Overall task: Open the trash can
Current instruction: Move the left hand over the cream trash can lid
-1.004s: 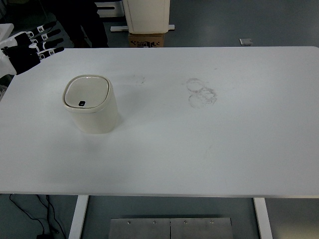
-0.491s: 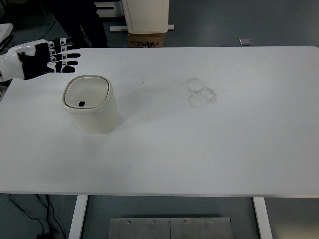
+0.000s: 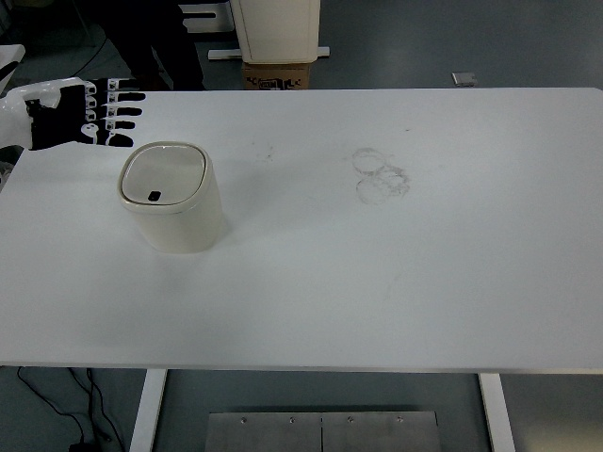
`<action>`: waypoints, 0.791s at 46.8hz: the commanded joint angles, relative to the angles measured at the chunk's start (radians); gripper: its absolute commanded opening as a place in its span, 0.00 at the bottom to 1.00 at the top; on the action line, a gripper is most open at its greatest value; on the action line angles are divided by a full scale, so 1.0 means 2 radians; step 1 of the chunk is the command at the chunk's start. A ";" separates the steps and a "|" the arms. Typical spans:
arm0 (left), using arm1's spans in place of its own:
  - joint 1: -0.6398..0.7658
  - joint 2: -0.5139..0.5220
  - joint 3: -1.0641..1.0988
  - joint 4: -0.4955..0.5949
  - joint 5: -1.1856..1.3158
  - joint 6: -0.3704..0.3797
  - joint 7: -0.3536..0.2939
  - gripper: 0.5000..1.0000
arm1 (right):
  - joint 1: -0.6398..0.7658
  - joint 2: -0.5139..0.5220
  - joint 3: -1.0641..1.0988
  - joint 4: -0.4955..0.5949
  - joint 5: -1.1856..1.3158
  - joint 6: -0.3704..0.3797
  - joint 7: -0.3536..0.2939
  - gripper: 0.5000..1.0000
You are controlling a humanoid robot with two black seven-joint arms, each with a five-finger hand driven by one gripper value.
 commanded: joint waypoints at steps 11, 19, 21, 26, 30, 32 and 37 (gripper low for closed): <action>-0.025 0.001 0.045 -0.016 0.013 -0.003 0.000 1.00 | 0.000 0.000 0.000 0.000 0.000 0.000 0.000 0.98; -0.045 -0.001 0.079 -0.022 0.019 -0.003 0.000 1.00 | 0.000 0.000 0.000 0.000 0.000 0.000 0.000 0.98; -0.051 -0.001 0.087 -0.022 0.019 -0.003 0.000 1.00 | 0.000 0.000 0.001 0.000 0.001 0.000 0.000 0.98; -0.062 0.000 0.106 -0.025 0.019 -0.003 0.000 1.00 | 0.000 0.000 0.001 0.000 0.000 0.000 0.000 0.98; -0.073 0.000 0.123 -0.029 0.020 -0.003 0.000 1.00 | 0.000 0.000 0.000 0.000 0.000 0.000 0.000 0.98; -0.080 0.000 0.127 -0.029 0.022 -0.003 0.000 1.00 | 0.000 0.000 0.000 0.000 0.000 0.000 0.000 0.98; -0.094 0.000 0.132 -0.033 0.023 -0.003 0.000 1.00 | 0.000 0.000 0.000 0.000 0.000 0.000 0.000 0.98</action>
